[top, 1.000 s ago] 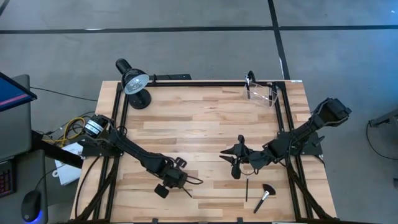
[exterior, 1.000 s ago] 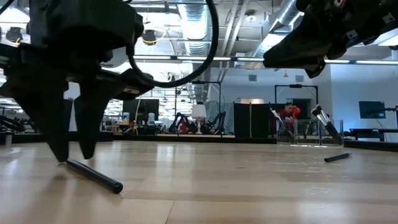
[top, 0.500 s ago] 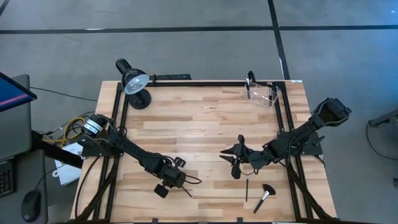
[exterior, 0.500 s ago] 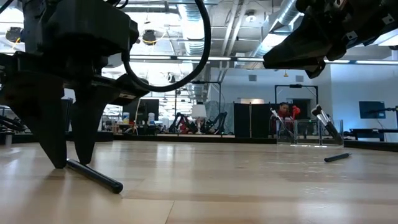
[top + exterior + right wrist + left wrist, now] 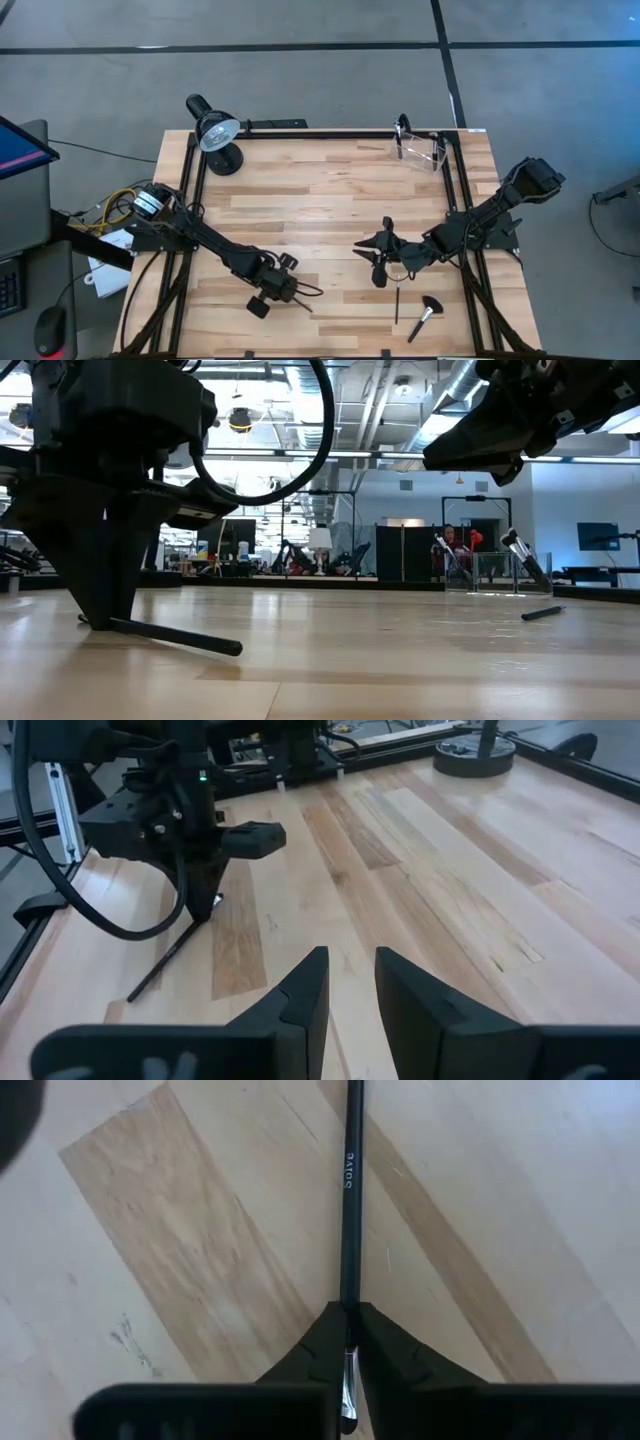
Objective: Sort items
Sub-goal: Put the eyeshadow brush into the transparent organizer
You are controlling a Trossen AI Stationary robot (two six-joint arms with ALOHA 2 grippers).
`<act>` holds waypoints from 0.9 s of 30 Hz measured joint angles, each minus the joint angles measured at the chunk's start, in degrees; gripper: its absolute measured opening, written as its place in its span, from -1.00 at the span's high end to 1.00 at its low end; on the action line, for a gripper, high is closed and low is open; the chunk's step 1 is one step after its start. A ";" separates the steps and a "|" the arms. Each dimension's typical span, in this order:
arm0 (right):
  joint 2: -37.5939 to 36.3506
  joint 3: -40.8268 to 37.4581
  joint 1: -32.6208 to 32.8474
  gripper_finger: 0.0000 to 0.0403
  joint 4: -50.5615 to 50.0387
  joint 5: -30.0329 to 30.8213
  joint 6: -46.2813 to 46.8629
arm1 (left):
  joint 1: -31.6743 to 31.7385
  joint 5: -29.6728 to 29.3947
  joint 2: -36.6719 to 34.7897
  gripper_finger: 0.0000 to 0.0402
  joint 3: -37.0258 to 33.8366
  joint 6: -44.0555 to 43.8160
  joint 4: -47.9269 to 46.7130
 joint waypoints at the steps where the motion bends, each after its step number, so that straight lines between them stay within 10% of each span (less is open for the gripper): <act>1: 0.00 0.00 0.02 0.62 0.07 0.00 0.17 | 0.00 0.02 -0.46 0.89 -0.01 0.51 0.05; 11: 6.57 -0.03 -4.41 0.62 4.70 -2.59 16.65 | -1.41 -13.24 -8.10 0.93 -0.31 14.96 -0.42; 22: 27.20 0.79 -14.48 0.62 45.70 -31.12 18.03 | -3.70 -32.08 -11.42 0.93 -0.20 32.22 0.17; 27: 33.13 6.57 -16.95 0.60 45.05 -38.86 21.04 | -3.72 -35.51 -11.42 0.93 -0.17 38.35 0.33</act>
